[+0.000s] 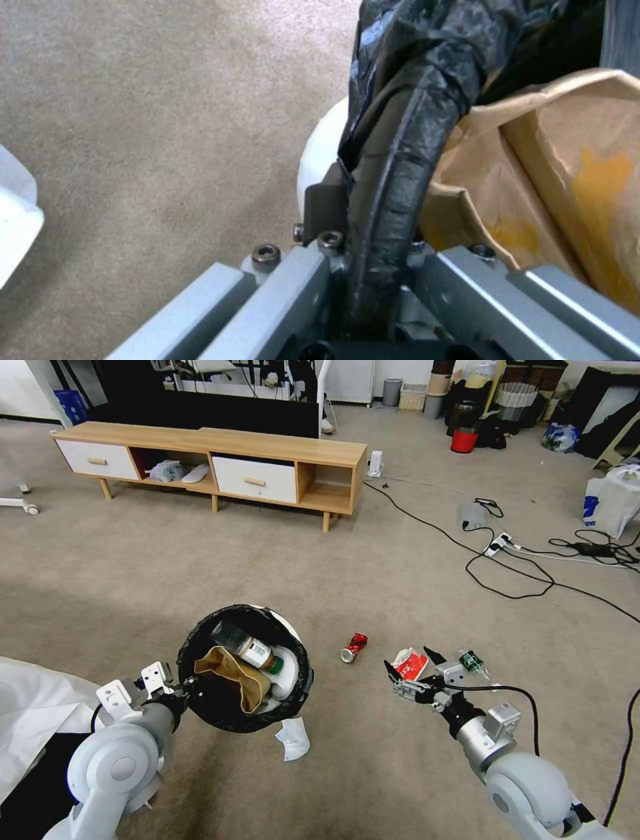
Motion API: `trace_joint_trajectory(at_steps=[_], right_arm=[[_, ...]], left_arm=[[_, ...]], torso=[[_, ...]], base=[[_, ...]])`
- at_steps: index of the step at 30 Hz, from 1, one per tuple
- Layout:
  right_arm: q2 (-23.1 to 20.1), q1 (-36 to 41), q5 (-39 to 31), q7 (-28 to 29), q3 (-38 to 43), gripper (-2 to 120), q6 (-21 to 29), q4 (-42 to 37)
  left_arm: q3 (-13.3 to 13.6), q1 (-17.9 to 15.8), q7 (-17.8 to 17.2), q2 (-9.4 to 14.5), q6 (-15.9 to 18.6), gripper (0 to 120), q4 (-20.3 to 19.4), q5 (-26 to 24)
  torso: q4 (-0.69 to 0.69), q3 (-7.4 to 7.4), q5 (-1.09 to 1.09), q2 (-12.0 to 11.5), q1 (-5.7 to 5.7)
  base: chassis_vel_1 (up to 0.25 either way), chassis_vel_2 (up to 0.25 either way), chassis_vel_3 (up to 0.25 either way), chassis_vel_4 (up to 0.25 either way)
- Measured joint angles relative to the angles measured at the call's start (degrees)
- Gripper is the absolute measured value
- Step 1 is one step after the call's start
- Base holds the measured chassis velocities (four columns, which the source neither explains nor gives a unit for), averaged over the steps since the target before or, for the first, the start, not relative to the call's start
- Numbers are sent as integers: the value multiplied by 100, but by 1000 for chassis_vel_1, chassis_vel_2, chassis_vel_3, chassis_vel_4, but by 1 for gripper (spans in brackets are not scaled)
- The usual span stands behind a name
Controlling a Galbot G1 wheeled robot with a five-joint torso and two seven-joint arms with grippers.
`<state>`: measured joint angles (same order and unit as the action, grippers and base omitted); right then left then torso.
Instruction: Pick up the trash bin and place the garbage on the floor into it.
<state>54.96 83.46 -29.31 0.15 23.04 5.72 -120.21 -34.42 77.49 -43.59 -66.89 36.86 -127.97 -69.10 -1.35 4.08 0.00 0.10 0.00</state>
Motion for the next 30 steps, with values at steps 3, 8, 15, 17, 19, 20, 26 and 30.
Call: trace_joint_trajectory(at_steps=[3,8,15,17,19,20,26,30], right_arm=[[-19,-9,2,-4,-41,100,-5,10],[-59,-275,-50,49,-352,100,6,138],[-173,-966,-353,320,-1123,100,62,494],[-206,-1411,-535,450,-1598,100,77,754],[-207,-1609,-610,530,-1856,100,94,871],[-208,-1737,-676,586,-2048,100,111,957],[-109,-2193,-1115,1023,-2969,100,298,1286],[9,-2474,-1513,1357,-3422,100,503,1427]], left_arm=[[-4,-24,0,6,0,0,9,-1],[-68,-117,-7,43,-4,0,83,-6],[-230,-343,-4,129,-39,0,284,-11],[-368,-500,-5,173,-50,0,423,-12],[-448,-587,0,194,-56,0,502,5],[-518,-639,6,201,-61,0,557,42],[-847,-701,81,174,-64,0,699,103],[-931,-645,178,105,-58,0,733,233]], torso=[[0,0,1,0,0],[0,0,0,0,0],[0,0,0,0,0],[2,0,-1,0,0],[1,0,0,0,0],[1,1,-1,0,0],[-1,0,-1,0,0],[1,0,-1,0,0]], base=[[0,0,0,0],[0,0,0,0],[0,0,0,0],[0,0,0,0],[0,0,0,0],[0,0,0,0],[0,0,0,0],[0,0,0,0]])
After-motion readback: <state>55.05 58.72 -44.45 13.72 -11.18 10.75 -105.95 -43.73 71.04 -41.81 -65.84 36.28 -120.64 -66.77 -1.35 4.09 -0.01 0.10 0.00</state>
